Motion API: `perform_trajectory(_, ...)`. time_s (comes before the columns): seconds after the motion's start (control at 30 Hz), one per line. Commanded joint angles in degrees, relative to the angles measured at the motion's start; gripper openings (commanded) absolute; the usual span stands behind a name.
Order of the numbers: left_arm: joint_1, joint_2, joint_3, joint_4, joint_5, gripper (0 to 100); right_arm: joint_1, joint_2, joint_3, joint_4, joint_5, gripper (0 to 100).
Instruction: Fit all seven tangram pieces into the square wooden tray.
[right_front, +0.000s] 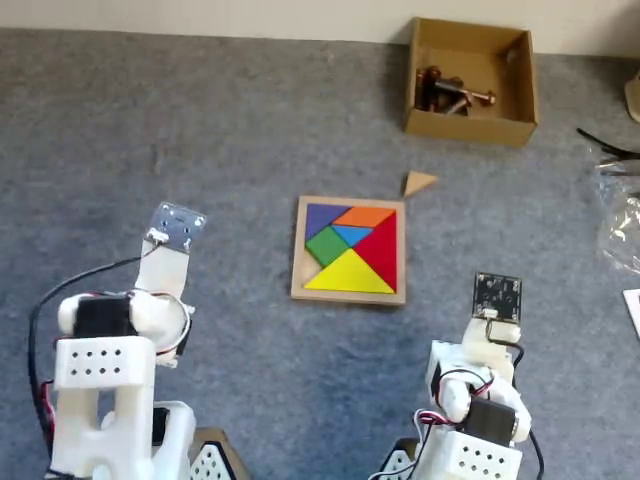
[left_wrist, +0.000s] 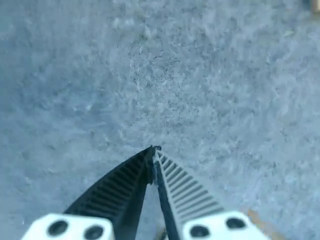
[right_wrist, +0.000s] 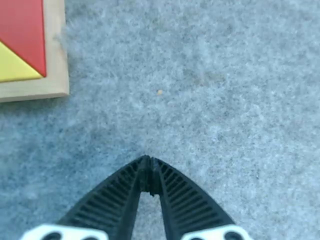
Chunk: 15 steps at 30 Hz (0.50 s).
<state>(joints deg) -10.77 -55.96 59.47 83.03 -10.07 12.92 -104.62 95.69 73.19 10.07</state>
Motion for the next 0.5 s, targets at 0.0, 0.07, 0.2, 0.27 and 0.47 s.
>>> perform_trajectory(0.0,-1.45,-1.54,1.98,-3.43,5.45,1,0.92,-0.57,6.20,-1.71,-0.44,0.9)
perform_trajectory(0.07,-1.45,-1.54,2.07,-3.08,4.84,1,0.92,-0.57,6.20,-1.71,-0.44,0.9)
perform_trajectory(0.2,-1.71,-1.54,2.95,-3.87,4.84,1,0.92,-0.57,6.20,-1.71,-0.44,0.9)
perform_trajectory(0.27,-1.71,-1.63,4.70,-3.87,4.84,1,0.92,-0.57,6.20,-1.71,-0.44,0.9)
perform_trajectory(0.47,-4.00,-1.63,9.36,-9.93,4.75,1,0.92,-0.57,6.20,-1.71,-0.44,0.9)
